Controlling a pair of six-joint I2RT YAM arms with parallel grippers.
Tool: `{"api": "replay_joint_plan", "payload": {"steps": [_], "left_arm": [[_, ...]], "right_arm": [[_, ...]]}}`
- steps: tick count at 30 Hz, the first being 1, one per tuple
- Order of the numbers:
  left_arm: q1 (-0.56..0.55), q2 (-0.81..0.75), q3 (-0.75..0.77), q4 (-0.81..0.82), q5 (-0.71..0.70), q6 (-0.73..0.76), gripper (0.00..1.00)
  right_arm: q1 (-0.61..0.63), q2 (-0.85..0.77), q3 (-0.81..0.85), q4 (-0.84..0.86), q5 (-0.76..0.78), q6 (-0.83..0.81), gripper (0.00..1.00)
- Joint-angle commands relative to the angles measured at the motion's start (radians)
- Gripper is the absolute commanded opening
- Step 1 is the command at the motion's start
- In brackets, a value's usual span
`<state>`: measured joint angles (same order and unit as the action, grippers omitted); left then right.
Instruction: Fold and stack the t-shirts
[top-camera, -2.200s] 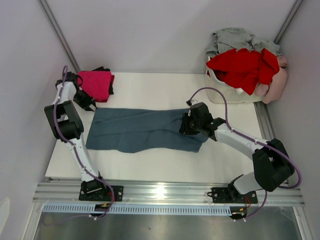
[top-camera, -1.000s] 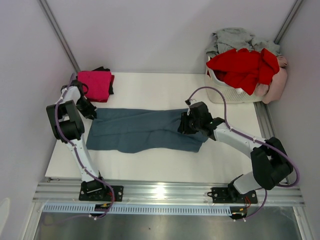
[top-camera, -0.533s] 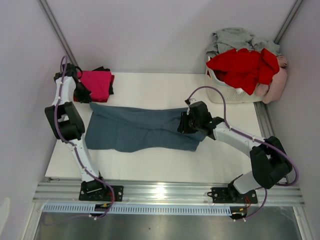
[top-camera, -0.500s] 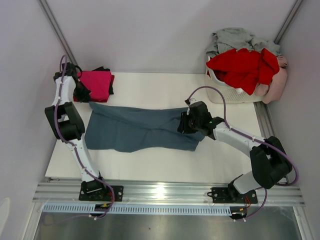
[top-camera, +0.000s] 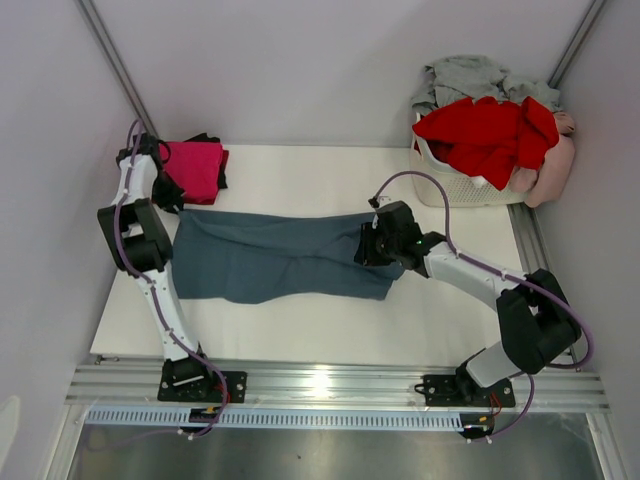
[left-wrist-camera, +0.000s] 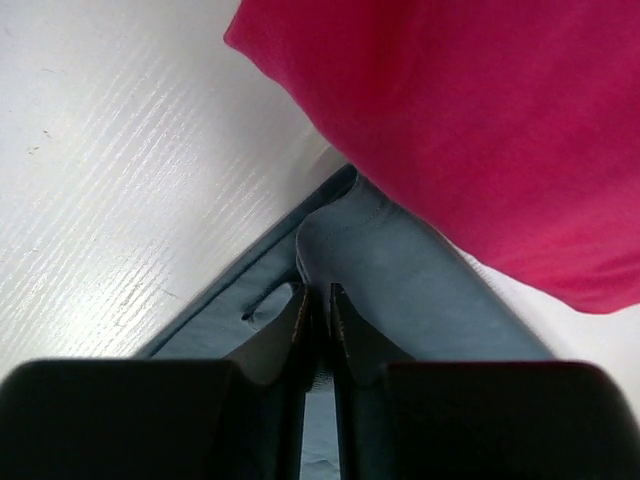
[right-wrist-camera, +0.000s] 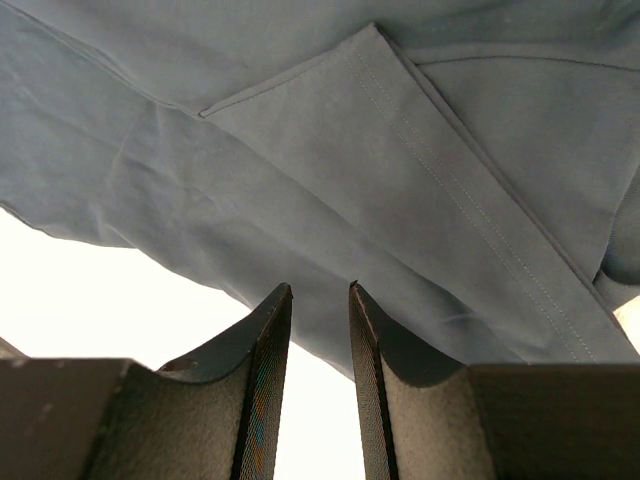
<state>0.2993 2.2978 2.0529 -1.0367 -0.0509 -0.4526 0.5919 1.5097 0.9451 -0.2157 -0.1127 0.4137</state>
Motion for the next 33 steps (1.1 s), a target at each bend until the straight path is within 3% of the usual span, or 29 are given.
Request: {"api": "replay_joint_plan", "payload": {"steps": [1, 7, 8, 10, 18, 19, 33], "left_arm": [[-0.002, 0.003, 0.043, -0.011, -0.014, 0.003, 0.17], [-0.003, -0.004, 0.052, -0.029, -0.026, -0.017, 0.37], [-0.003, -0.008, 0.05, -0.032, -0.03, -0.02, 0.44], [-0.003, -0.032, 0.047, -0.034, -0.032, -0.026, 0.71], [0.0, -0.152, -0.083, 0.013, -0.02, -0.049, 0.75], [0.003, -0.168, -0.095, 0.018, -0.023, -0.052, 0.97], [0.017, -0.395, -0.649, 0.26, 0.075, -0.156, 0.93]], "right_arm": [[0.002, 0.014, 0.049, -0.004, 0.027, -0.009, 0.34], [-0.009, 0.058, 0.086, 0.006, 0.05, -0.019, 0.34], [-0.014, 0.067, 0.102, 0.007, 0.05, -0.023, 0.34], [-0.02, 0.089, 0.118, 0.012, 0.051, -0.023, 0.35], [-0.018, 0.11, 0.135, 0.013, 0.019, -0.004, 0.35], [-0.017, 0.106, 0.124, 0.016, 0.018, -0.001, 0.35], [-0.004, 0.06, -0.017, 0.053, -0.004, 0.023, 0.34]]}}
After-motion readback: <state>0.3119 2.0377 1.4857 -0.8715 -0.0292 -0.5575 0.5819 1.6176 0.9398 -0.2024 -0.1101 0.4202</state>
